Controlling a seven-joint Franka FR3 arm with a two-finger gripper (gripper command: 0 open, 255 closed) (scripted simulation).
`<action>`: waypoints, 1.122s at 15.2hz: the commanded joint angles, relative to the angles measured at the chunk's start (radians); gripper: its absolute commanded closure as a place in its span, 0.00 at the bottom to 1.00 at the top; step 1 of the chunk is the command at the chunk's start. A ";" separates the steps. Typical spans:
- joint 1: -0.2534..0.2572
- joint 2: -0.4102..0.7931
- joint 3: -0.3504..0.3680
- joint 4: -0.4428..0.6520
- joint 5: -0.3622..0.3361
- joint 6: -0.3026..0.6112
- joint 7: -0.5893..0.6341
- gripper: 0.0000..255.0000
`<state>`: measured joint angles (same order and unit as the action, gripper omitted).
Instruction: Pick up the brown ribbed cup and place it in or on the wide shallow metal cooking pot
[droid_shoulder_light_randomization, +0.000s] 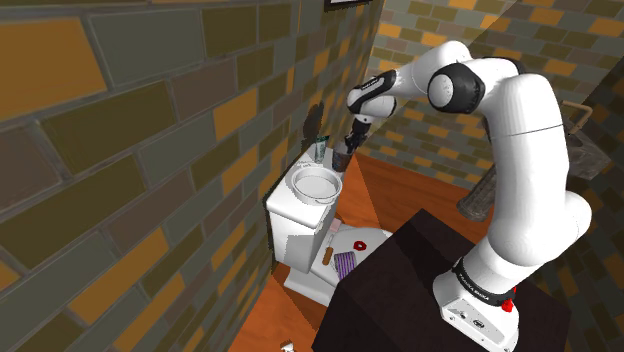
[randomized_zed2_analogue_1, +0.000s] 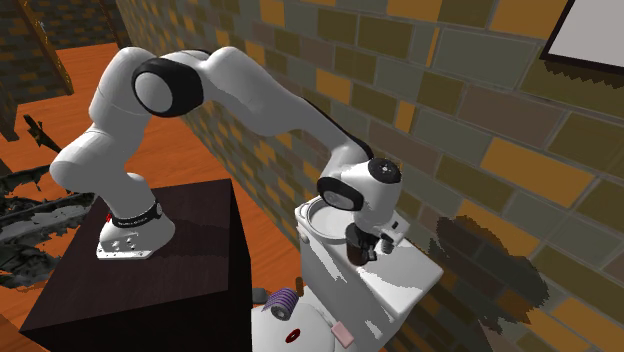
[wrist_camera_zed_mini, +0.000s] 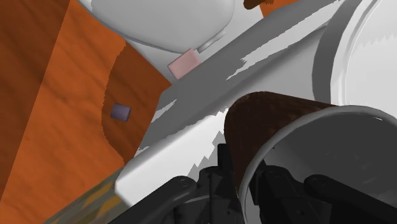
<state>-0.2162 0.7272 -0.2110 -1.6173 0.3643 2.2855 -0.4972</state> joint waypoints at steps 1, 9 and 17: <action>0.003 -0.020 -0.004 -0.004 -0.005 -0.016 0.004 1.00; 0.012 -0.088 -0.020 -0.002 -0.028 -0.084 0.025 1.00; 0.019 -0.143 -0.033 0.013 -0.048 -0.151 0.044 1.00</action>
<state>-0.1988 0.5883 -0.2434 -1.6066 0.3181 2.1399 -0.4561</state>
